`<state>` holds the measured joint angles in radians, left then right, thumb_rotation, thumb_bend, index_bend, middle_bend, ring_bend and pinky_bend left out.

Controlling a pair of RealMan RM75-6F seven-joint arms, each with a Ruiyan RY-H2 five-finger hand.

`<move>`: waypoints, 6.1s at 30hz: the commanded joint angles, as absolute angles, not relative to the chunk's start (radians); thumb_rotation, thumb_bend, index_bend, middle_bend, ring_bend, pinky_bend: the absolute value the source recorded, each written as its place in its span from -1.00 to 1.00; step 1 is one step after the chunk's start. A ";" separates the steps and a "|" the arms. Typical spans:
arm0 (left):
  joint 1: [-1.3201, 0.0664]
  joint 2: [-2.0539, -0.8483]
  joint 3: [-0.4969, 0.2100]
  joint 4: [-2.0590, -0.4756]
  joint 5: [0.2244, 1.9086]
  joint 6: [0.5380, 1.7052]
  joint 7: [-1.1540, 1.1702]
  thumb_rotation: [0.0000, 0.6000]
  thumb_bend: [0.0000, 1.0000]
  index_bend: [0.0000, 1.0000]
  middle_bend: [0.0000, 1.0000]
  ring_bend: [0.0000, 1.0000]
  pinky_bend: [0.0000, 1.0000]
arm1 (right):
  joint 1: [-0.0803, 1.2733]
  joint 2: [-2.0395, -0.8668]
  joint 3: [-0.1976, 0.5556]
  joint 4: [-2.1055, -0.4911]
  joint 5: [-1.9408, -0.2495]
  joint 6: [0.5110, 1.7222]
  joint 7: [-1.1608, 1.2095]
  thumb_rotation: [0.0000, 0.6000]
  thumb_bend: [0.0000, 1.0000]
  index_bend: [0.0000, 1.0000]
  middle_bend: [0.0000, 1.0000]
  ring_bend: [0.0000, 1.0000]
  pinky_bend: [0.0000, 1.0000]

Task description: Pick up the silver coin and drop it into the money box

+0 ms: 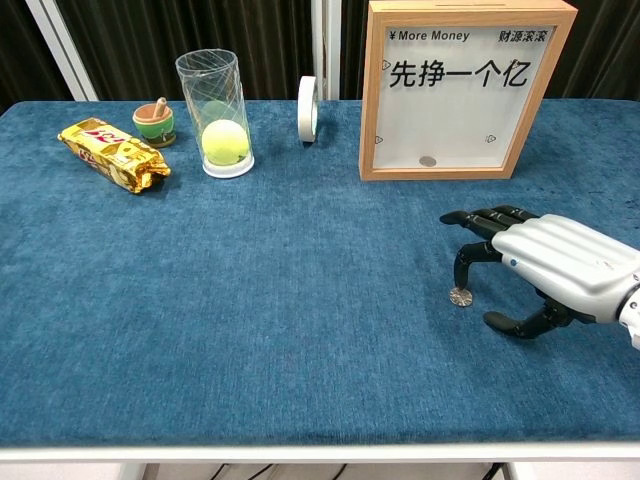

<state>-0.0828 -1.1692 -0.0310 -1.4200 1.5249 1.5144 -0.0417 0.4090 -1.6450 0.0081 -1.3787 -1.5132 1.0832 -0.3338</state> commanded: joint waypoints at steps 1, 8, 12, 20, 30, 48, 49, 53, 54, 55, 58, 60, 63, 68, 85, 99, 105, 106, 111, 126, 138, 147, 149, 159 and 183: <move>-0.082 -1.169 -0.031 -1.420 1.525 1.515 -0.042 1.00 -0.75 -0.90 -1.00 -1.00 -1.00 | 0.411 -1.649 0.009 -1.376 -1.510 1.085 -0.330 1.00 -0.41 -0.17 -1.00 -1.00 -1.00; -0.082 -1.169 -0.030 -1.418 1.527 1.514 -0.047 1.00 -0.75 -0.90 -1.00 -1.00 -1.00 | 0.420 -1.657 0.012 -1.371 -1.498 1.078 -0.334 1.00 -0.41 -0.17 -1.00 -1.00 -1.00; -0.082 -1.168 -0.029 -1.418 1.531 1.517 -0.049 1.00 -0.75 -0.90 -1.00 -1.00 -1.00 | 0.424 -1.659 0.012 -1.369 -1.490 1.073 -0.341 1.00 -0.41 -0.17 -1.00 -1.00 -1.00; -0.082 -1.169 -0.028 -1.414 1.530 1.513 -0.053 1.00 -0.75 -0.90 -1.00 -1.00 -1.00 | 0.429 -1.665 0.009 -1.365 -1.477 1.067 -0.348 1.00 -0.41 -0.17 -1.00 -1.00 -1.00; -0.082 -1.170 -0.027 -1.407 1.530 1.512 -0.061 1.00 -0.75 -0.90 -1.00 -1.00 -1.00 | 0.433 -1.678 0.010 -1.354 -1.469 1.072 -0.352 1.00 -0.39 -0.04 -1.00 -1.00 -1.00; -0.084 -1.167 -0.028 -1.406 1.535 1.513 -0.068 1.00 -0.75 -0.90 -1.00 -1.00 -1.00 | 0.434 -1.684 0.007 -1.344 -1.460 1.084 -0.366 1.00 -0.36 -0.05 -1.00 -1.00 -1.00; -0.084 -1.167 -0.028 -1.407 1.536 1.513 -0.067 1.00 -0.75 -0.90 -1.00 -1.00 -1.00 | 0.433 -1.683 0.006 -1.345 -1.460 1.084 -0.366 1.00 -0.36 -0.06 -1.00 -1.00 -1.00; -0.084 -1.167 -0.027 -1.410 1.537 1.515 -0.063 1.00 -0.75 -0.90 -1.00 -1.00 -1.00 | 0.432 -1.678 0.003 -1.348 -1.463 1.090 -0.362 1.00 -0.36 -0.10 -1.00 -1.00 -1.00; -0.084 -1.167 -0.027 -1.411 1.538 1.515 -0.063 1.00 -0.75 -0.90 -1.00 -1.00 -1.00 | 0.432 -1.677 0.003 -1.348 -1.463 1.090 -0.360 1.00 -0.36 -0.10 -1.00 -1.00 -1.00; -0.084 -1.167 -0.027 -1.411 1.538 1.516 -0.063 1.00 -0.75 -0.90 -1.00 -1.00 -1.00 | 0.431 -1.677 0.002 -1.348 -1.464 1.092 -0.359 1.00 -0.36 -0.10 -1.00 -1.00 -1.00; -0.083 -1.166 -0.026 -1.412 1.539 1.517 -0.062 1.00 -0.75 -0.90 -1.00 -1.00 -1.00 | 0.430 -1.675 0.001 -1.348 -1.469 1.099 -0.354 1.00 -0.36 -0.10 -1.00 -1.00 -1.00; -0.083 -1.165 -0.026 -1.413 1.539 1.517 -0.062 1.00 -0.75 -0.90 -1.00 -1.00 -1.00 | 0.430 -1.675 0.000 -1.348 -1.474 1.103 -0.351 1.00 -0.36 -0.10 -1.00 -1.00 -1.00; -0.083 -1.165 -0.026 -1.412 1.538 1.517 -0.063 1.00 -0.75 -0.90 -1.00 -1.00 -1.00 | 0.430 -1.676 -0.001 -1.346 -1.481 1.109 -0.343 1.00 -0.36 -0.11 -1.00 -1.00 -1.00; -0.083 -1.167 -0.025 -1.410 1.538 1.515 -0.063 1.00 -0.75 -0.90 -1.00 -1.00 -1.00 | 0.431 -1.680 -0.002 -1.338 -1.484 1.110 -0.340 1.00 -0.36 -0.05 -1.00 -1.00 -1.00; -0.083 -1.167 -0.023 -1.407 1.537 1.511 -0.066 1.00 -0.75 -0.90 -1.00 -1.00 -1.00 | 0.429 -1.688 0.004 -1.327 -1.481 1.121 -0.340 1.00 -0.35 0.24 -1.00 -1.00 -1.00; -0.082 -1.165 -0.024 -1.406 1.534 1.511 -0.072 1.00 -0.75 -0.90 -1.00 -1.00 -1.00 | 0.429 -1.668 0.028 -1.351 -1.484 1.153 -0.322 1.00 -0.31 0.36 -1.00 -1.00 -1.00; -0.079 -1.159 -0.024 -1.412 1.537 1.518 -0.077 1.00 -0.75 -0.90 -1.00 -1.00 -1.00 | 0.435 -1.550 0.106 -1.507 -1.500 1.236 -0.293 1.00 -0.31 0.38 -1.00 -1.00 -1.00; -0.079 -1.158 -0.024 -1.413 1.538 1.519 -0.078 1.00 -0.75 -0.90 -1.00 -1.00 -1.00 | 0.437 -1.524 0.123 -1.541 -1.500 1.246 -0.291 1.00 -0.31 0.38 -1.00 -1.00 -1.00; -0.081 -1.156 -0.023 -1.422 1.550 1.524 -0.072 1.00 -0.75 -0.90 -1.00 -1.00 -1.00 | 0.448 -1.377 0.214 -1.733 -1.484 1.284 -0.281 1.00 -0.30 0.40 -1.00 -1.00 -1.00; -0.089 -1.145 -0.021 -1.450 1.554 1.513 -0.053 1.00 -0.75 -0.90 -1.00 -1.00 -1.00 | 0.627 -1.206 0.491 -1.892 -1.126 1.171 -0.465 1.00 -0.30 0.42 -1.00 -1.00 -1.00; -0.099 -1.145 -0.022 -1.447 1.558 1.505 -0.067 1.00 -0.75 -0.90 -1.00 -1.00 -1.00 | 0.875 -1.182 0.564 -1.792 -0.564 1.059 -0.721 1.00 -0.30 0.43 -0.98 -1.00 -1.00; -0.098 -1.138 -0.022 -1.447 1.555 1.505 -0.074 1.00 -0.75 -0.90 -1.00 -1.00 -1.00 | 1.087 -1.146 0.565 -1.716 -0.082 1.042 -0.901 1.00 -0.29 0.46 -0.96 -1.00 -1.00; -0.099 -1.138 -0.020 -1.446 1.561 1.506 -0.081 1.00 -0.75 -0.90 -1.00 -1.00 -1.00 | 1.124 -1.146 0.563 -1.689 -0.014 1.041 -0.923 1.00 -0.29 0.47 -0.95 -1.00 -1.00; -0.106 -1.133 -0.019 -1.448 1.562 1.496 -0.096 1.00 -0.75 -0.90 -1.00 -1.00 -1.00 | 1.248 -1.159 0.563 -1.548 0.339 1.005 -1.021 1.00 -0.27 0.49 -0.94 -1.00 -1.00; -0.115 -1.124 -0.023 -1.447 1.552 1.485 -0.105 1.00 -0.75 -0.90 -1.00 -1.00 -1.00 | 1.319 -1.214 0.561 -1.399 0.615 0.960 -1.266 1.00 -0.26 0.49 -0.94 -1.00 -1.00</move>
<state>-0.1151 -1.1242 -0.0229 -1.4471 1.5519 1.4850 -0.1048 1.3177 -1.2119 0.5607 -1.4017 0.6130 0.9592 -1.2634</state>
